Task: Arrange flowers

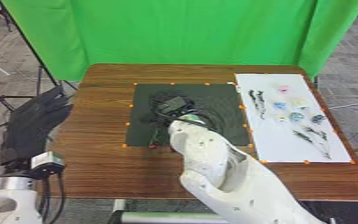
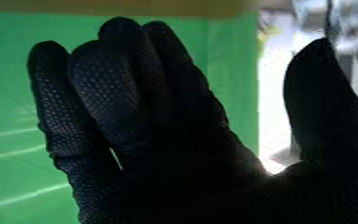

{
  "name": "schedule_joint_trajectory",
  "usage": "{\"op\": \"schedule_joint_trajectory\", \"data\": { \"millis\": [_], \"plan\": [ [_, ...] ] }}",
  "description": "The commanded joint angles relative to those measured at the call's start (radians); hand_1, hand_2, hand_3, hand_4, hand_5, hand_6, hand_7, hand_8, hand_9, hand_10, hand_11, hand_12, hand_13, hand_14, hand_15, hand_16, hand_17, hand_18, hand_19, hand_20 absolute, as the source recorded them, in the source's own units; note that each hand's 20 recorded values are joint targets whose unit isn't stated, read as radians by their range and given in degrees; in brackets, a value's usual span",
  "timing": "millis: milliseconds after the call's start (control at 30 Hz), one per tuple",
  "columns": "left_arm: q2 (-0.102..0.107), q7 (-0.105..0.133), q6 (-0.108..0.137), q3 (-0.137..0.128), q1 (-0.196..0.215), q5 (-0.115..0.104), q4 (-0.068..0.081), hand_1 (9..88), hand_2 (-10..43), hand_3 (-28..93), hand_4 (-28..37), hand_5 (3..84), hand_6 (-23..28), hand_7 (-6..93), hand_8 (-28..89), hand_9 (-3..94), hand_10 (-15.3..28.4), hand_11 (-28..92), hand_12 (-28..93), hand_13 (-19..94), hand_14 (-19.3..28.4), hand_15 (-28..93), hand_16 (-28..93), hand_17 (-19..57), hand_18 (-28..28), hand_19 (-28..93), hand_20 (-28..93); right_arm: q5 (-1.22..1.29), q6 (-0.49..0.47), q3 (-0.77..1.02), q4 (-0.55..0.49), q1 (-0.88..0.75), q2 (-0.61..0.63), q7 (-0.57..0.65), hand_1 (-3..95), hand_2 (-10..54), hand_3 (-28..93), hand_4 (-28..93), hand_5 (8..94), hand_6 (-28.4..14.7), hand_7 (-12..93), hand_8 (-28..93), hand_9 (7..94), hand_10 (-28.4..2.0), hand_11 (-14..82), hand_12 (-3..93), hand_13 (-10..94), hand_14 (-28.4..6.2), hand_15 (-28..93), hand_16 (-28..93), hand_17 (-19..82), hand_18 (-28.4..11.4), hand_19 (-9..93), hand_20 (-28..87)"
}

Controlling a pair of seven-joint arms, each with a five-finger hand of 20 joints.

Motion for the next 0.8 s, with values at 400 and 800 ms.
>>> {"op": "schedule_joint_trajectory", "data": {
  "millis": [400,800],
  "plan": [
    [0.098,0.115,0.093,0.005,0.120,-0.089,-0.020,24.4,6.1,80,-20.0,40.9,10.7,11.2,-9,34.9,20.5,31,7,22,27.4,60,-16,-9.1,23.7,62,-3,0.282,0.309,0.554,-0.213,-0.422,0.572,0.104,23.1,6.4,74,-18,63.0,-16.8,15,-5,63.3,-26.8,28.4,18.6,62,-18.7,72,18,42,-25.4,93,-13],
    [0.116,0.117,0.090,0.019,0.104,-0.092,-0.016,24.7,6.1,80,-19.7,40.9,10.6,11.4,-9,34.9,20.6,31,7,22,27.5,60,-16,-9.0,23.7,62,-3,0.324,0.287,0.796,-0.247,-0.761,0.599,0.226,26.6,4.6,75,-19,66.3,-15.3,16,-5,68.8,-24.8,27.0,18.6,67,-15.8,73,19,47,-23.8,93,-2]
  ]
}}
